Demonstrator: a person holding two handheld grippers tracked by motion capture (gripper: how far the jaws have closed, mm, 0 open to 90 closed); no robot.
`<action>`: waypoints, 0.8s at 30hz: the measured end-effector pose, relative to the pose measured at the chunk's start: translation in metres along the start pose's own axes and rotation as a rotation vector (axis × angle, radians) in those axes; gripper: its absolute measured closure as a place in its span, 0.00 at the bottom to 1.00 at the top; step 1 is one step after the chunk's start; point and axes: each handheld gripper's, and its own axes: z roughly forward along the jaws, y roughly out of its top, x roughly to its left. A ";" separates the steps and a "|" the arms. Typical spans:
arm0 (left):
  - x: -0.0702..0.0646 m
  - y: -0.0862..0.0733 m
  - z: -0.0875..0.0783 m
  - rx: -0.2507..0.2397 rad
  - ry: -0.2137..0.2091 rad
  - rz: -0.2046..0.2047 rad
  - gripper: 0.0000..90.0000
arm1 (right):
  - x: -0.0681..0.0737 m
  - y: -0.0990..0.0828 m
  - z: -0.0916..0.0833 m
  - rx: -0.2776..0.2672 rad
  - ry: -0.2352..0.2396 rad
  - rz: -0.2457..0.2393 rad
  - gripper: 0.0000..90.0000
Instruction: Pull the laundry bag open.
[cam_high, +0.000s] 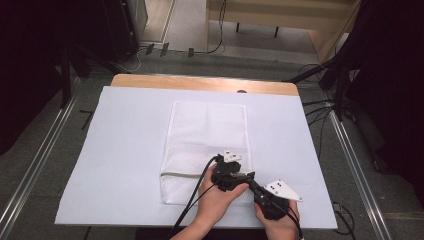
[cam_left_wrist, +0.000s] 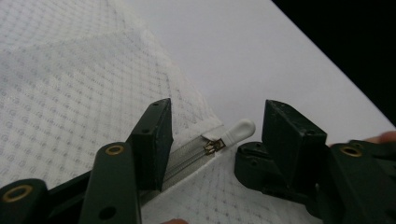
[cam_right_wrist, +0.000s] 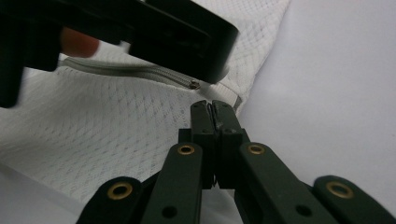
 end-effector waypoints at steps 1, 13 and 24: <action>-0.002 0.002 0.002 0.006 0.013 0.006 0.53 | 0.001 0.001 -0.001 -0.006 0.003 -0.004 1.00; 0.008 0.006 -0.005 0.033 -0.050 -0.015 0.76 | 0.001 0.002 0.000 -0.003 0.003 -0.011 1.00; 0.018 0.005 -0.011 0.058 -0.116 -0.056 0.90 | 0.001 0.002 -0.001 -0.005 0.000 -0.016 1.00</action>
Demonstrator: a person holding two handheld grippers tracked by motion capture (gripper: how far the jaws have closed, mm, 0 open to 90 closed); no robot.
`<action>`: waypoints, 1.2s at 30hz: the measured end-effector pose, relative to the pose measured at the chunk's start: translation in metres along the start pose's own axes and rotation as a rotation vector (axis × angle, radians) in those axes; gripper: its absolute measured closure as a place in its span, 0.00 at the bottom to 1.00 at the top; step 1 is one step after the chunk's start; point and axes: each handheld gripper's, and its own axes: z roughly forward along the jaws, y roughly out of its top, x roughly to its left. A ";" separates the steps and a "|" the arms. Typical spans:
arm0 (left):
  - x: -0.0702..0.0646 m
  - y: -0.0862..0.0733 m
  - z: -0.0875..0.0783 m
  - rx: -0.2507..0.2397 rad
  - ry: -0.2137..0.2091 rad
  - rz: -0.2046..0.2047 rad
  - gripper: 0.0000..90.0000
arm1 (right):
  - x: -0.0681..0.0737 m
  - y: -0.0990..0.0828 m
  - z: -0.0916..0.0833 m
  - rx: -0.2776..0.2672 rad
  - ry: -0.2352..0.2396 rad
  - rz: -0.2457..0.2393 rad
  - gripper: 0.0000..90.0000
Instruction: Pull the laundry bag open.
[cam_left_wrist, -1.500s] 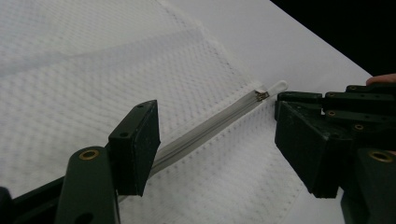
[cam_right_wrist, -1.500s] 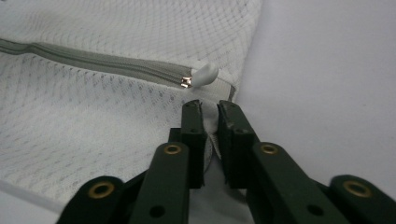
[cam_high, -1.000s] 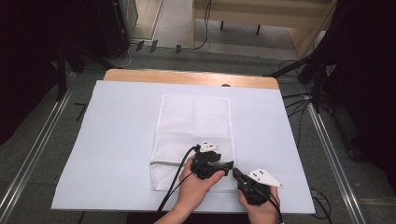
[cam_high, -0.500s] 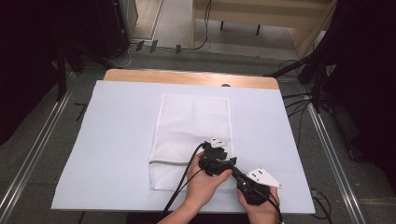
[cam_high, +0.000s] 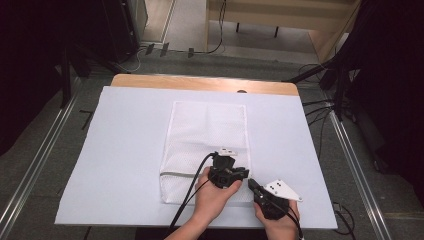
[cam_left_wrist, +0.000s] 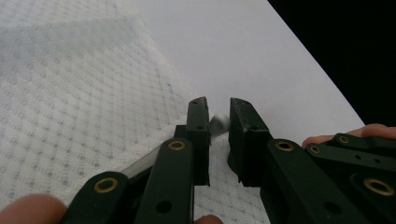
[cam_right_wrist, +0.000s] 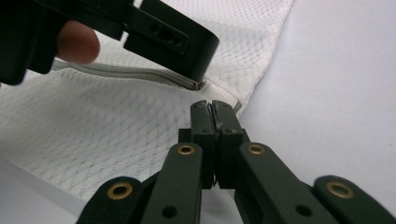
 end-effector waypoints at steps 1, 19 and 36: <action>0.000 0.000 0.000 0.000 0.000 0.000 0.91 | 0.000 0.000 0.000 0.000 0.000 0.000 1.00; 0.015 -0.004 -0.006 0.050 -0.028 0.039 0.98 | -0.001 0.001 -0.002 -0.004 -0.002 0.009 1.00; 0.027 -0.014 -0.018 0.021 0.013 0.059 0.98 | 0.004 0.006 -0.009 -0.021 -0.054 -0.036 1.00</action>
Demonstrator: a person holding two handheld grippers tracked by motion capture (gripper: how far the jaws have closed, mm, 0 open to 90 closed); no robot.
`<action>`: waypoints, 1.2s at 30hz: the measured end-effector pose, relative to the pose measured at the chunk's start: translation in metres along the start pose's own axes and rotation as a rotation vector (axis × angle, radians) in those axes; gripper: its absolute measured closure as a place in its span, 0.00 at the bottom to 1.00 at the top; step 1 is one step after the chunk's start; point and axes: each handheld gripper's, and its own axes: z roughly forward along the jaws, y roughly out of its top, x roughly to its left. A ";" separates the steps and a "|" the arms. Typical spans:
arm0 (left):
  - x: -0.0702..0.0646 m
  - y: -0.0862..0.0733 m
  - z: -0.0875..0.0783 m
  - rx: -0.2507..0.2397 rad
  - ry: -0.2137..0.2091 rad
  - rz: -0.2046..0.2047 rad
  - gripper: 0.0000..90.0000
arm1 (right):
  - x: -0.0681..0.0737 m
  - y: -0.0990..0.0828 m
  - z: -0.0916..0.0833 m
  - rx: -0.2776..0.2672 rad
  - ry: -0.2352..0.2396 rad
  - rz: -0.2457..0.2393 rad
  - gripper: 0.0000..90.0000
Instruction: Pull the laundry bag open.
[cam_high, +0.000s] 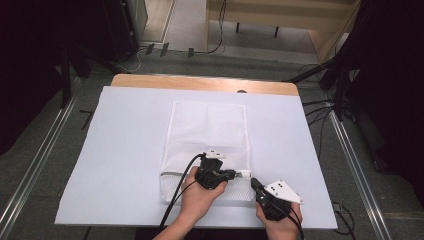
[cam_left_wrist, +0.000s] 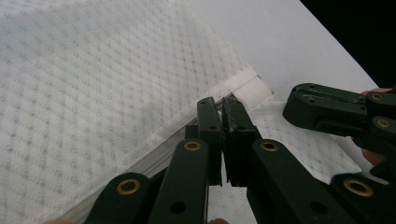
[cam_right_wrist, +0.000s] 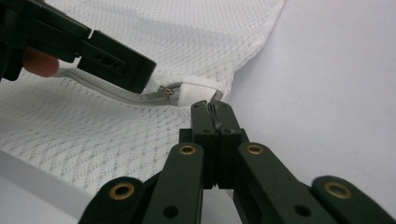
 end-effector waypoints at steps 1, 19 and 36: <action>0.003 -0.002 -0.003 0.001 0.005 -0.001 0.98 | 0.001 0.000 -0.001 0.000 -0.002 -0.001 1.00; 0.050 -0.032 -0.060 -0.069 0.105 -0.058 0.98 | -0.001 0.001 -0.005 -0.003 -0.017 -0.011 1.00; 0.101 -0.062 -0.120 -0.127 0.171 -0.138 0.98 | -0.004 0.001 -0.006 -0.001 -0.035 -0.006 1.00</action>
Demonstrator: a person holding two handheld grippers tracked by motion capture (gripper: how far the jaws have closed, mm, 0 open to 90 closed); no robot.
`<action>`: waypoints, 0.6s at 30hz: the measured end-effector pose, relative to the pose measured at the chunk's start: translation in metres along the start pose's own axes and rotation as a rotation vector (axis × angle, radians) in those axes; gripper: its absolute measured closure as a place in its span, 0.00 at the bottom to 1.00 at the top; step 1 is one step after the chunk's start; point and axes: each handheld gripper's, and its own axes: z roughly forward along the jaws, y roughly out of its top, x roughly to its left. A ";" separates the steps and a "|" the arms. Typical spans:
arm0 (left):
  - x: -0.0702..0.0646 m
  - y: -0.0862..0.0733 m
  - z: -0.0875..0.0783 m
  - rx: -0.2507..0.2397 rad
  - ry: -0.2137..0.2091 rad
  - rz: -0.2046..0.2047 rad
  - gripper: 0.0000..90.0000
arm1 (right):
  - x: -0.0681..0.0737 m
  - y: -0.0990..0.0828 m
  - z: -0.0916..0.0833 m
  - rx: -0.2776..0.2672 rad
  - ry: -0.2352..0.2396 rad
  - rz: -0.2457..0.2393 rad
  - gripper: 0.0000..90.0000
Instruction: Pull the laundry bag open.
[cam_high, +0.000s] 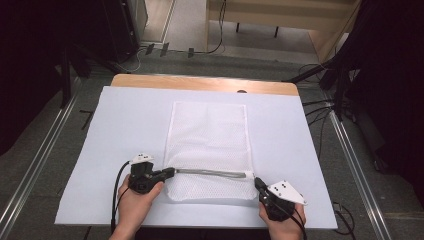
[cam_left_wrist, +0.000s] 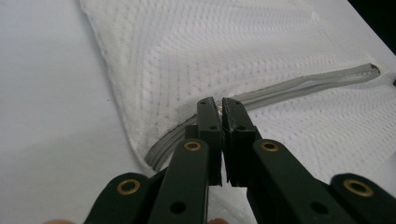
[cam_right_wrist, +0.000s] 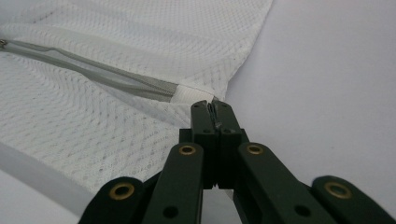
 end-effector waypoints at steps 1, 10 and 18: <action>0.002 0.000 -0.003 -0.003 0.003 0.000 0.98 | 0.001 0.000 -0.001 0.002 -0.003 -0.003 1.00; 0.020 -0.006 -0.023 -0.021 0.007 -0.022 0.98 | 0.002 0.001 -0.002 -0.002 -0.011 -0.023 1.00; 0.031 -0.011 -0.030 -0.013 0.023 -0.022 0.98 | 0.002 0.000 -0.002 0.002 -0.011 -0.022 1.00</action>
